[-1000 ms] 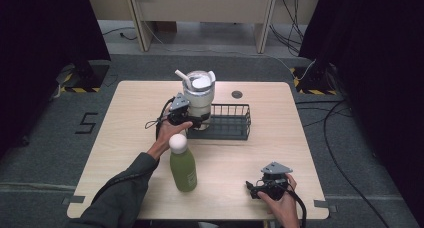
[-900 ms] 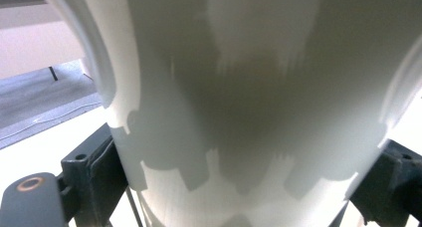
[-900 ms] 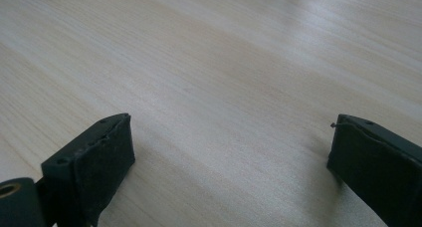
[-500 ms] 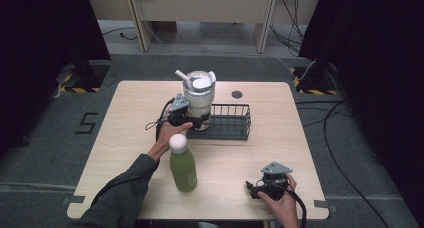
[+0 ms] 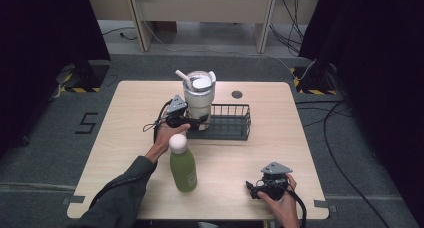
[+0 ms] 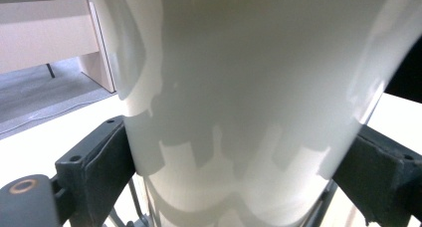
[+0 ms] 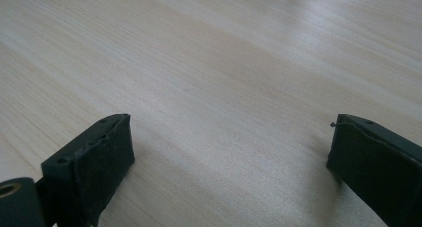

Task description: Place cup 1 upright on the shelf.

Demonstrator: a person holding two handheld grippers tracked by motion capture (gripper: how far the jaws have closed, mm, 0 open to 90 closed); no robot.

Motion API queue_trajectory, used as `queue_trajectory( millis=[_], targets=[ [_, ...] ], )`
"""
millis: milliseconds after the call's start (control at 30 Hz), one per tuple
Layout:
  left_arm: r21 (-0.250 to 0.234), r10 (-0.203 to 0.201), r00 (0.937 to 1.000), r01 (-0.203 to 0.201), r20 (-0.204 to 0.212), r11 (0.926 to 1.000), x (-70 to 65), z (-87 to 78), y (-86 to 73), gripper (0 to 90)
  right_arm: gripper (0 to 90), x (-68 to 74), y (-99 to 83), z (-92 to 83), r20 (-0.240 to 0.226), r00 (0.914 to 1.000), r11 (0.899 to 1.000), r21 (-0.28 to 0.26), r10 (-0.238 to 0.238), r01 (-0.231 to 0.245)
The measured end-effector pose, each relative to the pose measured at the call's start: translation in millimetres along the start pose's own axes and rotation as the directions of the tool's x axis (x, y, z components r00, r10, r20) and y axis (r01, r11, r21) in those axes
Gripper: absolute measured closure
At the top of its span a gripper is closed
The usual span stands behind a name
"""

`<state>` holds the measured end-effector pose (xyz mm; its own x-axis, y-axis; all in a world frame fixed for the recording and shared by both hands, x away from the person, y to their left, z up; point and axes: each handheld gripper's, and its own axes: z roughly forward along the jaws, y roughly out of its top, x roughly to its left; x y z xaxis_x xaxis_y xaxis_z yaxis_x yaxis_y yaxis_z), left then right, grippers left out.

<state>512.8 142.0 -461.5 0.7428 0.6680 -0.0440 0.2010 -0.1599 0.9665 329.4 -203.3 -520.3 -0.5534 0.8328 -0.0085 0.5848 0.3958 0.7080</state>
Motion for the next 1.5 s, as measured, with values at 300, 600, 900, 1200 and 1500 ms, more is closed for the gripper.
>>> queue_trajectory(
  millis=[300, 600, 900, 1200, 1500],
  targets=[
    [0.007, 0.002, 1.0, -0.002, 0.002, 1.0, 0.0, -6.5, 0.3, 9.8, 4.3, -0.1, 0.0, 0.0, 0.0, 1.0, 1.0, 0.0, -0.001, 0.001],
    [0.004, 0.009, 0.9999, -0.009, 0.011, 1.0, 1.1, -16.1, 0.5, 13.4, 4.2, 0.0, 0.0, 0.0, 0.0, 1.0, 1.0, 0.0, 0.0, 0.0],
    [-0.012, 0.011, 0.9999, -0.011, 0.008, 0.9999, 4.7, -32.3, 4.1, 14.7, 3.9, 0.1, 0.2, 0.3, 0.001, 1.0, 1.0, 0.001, 0.002, -0.002],
    [-0.018, -0.019, 0.9998, 0.02, 0.007, 0.9996, 5.7, -48.5, 5.6, 14.7, 3.7, 0.2, 0.3, 0.4, 0.002, 1.0, 1.0, 0.002, 0.003, -0.003],
    [-0.01, -0.029, 0.9996, 0.029, -0.001, 0.9995, 9.1, -60.4, 1.2, 14.7, 3.7, 0.2, 0.4, 0.5, 0.002, 1.0, 1.0, 0.002, 0.002, -0.002]
  ],
)
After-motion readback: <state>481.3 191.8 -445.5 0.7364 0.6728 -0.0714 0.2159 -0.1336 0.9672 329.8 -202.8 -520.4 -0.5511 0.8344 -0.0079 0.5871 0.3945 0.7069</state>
